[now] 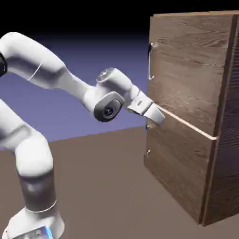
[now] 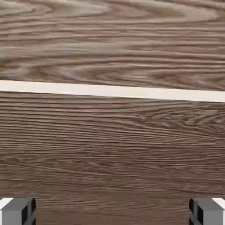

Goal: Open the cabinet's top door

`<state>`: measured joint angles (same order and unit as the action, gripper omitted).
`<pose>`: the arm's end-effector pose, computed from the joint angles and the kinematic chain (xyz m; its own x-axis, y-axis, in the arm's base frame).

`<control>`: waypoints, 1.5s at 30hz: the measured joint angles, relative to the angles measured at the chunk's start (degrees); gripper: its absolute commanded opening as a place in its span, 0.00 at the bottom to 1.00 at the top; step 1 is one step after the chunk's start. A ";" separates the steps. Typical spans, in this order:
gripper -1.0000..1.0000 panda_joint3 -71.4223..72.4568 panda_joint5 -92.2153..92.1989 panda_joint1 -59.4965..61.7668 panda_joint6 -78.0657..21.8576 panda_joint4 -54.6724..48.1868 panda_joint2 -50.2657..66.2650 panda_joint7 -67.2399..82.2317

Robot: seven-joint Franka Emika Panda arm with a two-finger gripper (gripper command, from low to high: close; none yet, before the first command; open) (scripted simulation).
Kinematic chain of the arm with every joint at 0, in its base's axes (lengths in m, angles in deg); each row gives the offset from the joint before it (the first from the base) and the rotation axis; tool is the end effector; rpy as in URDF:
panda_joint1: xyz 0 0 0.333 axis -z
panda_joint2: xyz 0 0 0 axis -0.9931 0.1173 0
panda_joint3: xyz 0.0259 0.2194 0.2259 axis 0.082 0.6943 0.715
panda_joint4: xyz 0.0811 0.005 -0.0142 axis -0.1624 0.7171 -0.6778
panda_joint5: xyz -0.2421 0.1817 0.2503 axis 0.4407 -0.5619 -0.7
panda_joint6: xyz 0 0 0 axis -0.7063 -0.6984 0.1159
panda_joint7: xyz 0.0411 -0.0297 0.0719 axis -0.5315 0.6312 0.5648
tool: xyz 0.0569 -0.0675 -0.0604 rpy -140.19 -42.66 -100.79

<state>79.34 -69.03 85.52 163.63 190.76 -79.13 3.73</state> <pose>0.3886 0.0009 0.4848 0.4714 -0.6928 0.5457 -0.4548 -0.7211 -0.5227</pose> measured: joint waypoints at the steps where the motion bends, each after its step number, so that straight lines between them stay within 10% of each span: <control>1: 0.50 1.31 -2.49 1.09 -0.08 -0.57 -0.78 1.23; 45: 0.50 59.03 -112.15 49.10 -3.74 -25.63 -35.30 55.47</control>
<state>138.37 -181.18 134.62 159.89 165.13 -114.43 59.20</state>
